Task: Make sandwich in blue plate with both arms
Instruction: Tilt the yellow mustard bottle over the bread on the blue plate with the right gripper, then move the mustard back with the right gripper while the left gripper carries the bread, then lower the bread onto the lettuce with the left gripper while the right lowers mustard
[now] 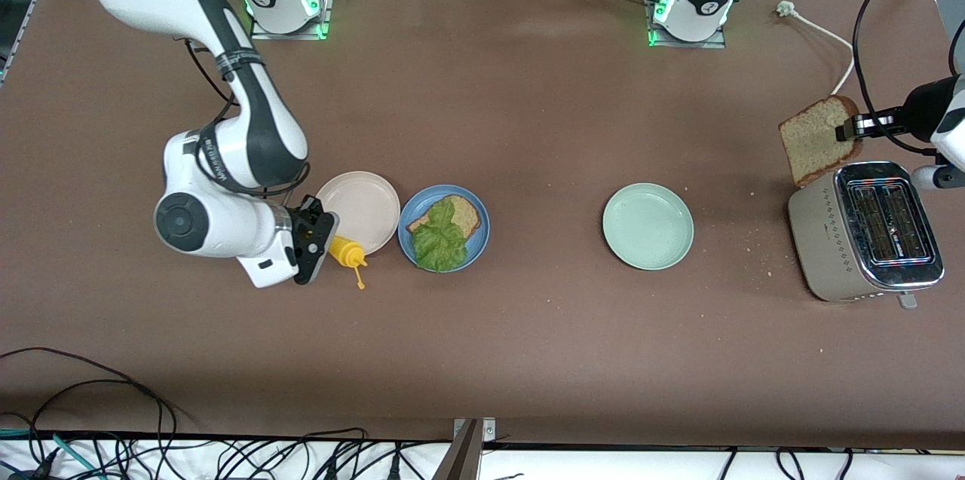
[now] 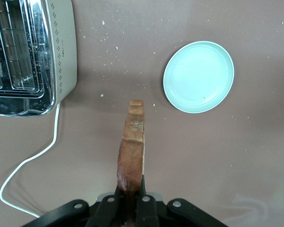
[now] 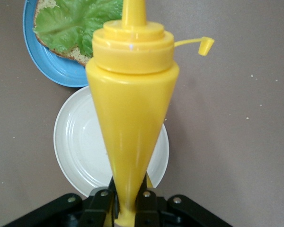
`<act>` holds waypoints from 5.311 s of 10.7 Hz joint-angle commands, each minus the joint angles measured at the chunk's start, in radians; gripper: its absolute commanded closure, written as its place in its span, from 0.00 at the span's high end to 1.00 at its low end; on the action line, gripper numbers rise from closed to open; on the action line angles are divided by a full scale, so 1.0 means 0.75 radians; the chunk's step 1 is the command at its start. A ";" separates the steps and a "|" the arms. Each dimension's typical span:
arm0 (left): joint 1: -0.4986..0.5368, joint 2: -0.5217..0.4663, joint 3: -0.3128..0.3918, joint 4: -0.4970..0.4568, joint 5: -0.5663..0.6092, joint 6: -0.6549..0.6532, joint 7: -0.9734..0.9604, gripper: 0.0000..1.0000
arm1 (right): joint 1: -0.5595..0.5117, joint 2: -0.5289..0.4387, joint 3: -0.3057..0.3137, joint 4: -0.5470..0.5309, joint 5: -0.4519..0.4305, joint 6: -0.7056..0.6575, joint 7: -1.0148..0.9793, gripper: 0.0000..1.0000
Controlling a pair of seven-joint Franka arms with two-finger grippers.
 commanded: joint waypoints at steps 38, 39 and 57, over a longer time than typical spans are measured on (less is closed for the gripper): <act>-0.014 0.028 -0.003 -0.059 -0.033 0.056 -0.029 0.00 | 0.214 -0.269 0.095 -0.407 -0.596 0.119 0.551 0.00; -0.016 0.028 -0.003 -0.059 -0.033 0.058 -0.029 0.00 | 0.149 -0.280 0.132 -0.405 -0.547 0.115 0.497 0.00; -0.993 0.474 0.009 -0.043 -0.238 1.495 -1.565 0.00 | -0.708 0.149 0.210 -0.309 0.570 0.054 -1.358 0.00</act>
